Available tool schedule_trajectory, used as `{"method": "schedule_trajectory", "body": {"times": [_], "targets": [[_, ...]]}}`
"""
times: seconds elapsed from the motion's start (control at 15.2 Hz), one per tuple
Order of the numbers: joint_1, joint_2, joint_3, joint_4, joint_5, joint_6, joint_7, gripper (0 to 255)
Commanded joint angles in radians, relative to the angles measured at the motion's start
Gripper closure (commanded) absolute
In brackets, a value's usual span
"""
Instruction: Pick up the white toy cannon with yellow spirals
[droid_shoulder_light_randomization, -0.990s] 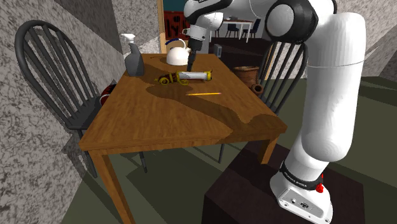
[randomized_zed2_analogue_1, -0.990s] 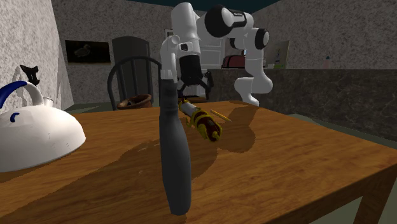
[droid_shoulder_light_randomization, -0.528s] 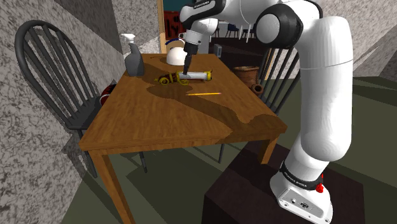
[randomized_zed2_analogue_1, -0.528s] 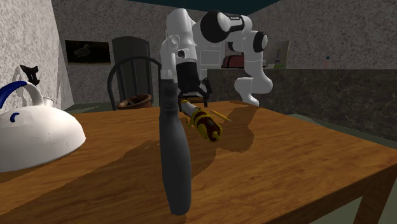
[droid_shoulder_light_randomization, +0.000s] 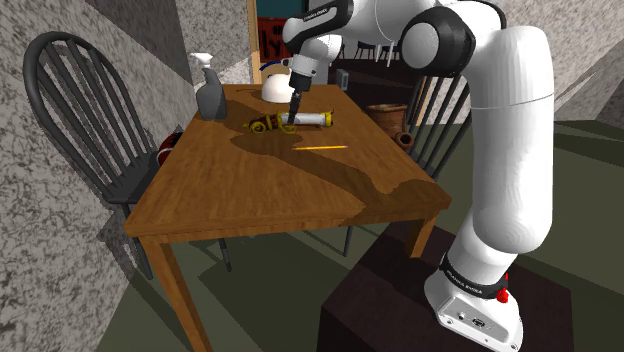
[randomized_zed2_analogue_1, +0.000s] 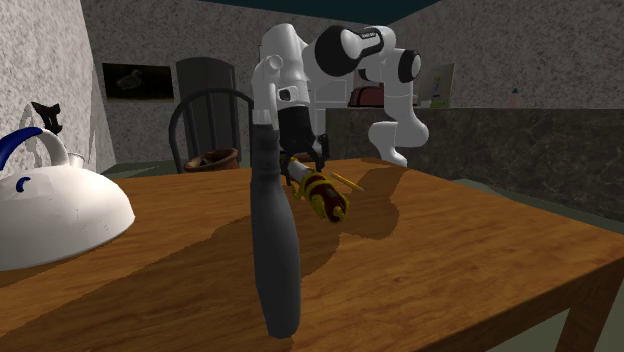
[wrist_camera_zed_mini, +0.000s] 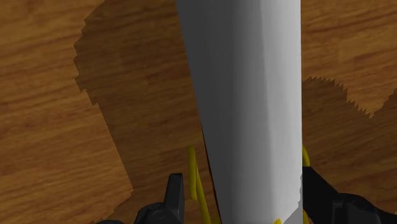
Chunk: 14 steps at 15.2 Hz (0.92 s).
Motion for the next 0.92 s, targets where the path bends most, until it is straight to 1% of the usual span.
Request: {"method": "schedule_trajectory", "body": {"times": [0.0, 0.33, 0.86], "targets": [[0.000, 0.000, 0.000, 0.000, 0.000, 0.000, 0.000, 255], [0.000, 0.001, 0.000, 0.001, 0.000, -0.001, 0.000, 255], [-0.006, -0.011, -0.004, 0.089, -0.013, -0.097, 0.030, 255]]}}
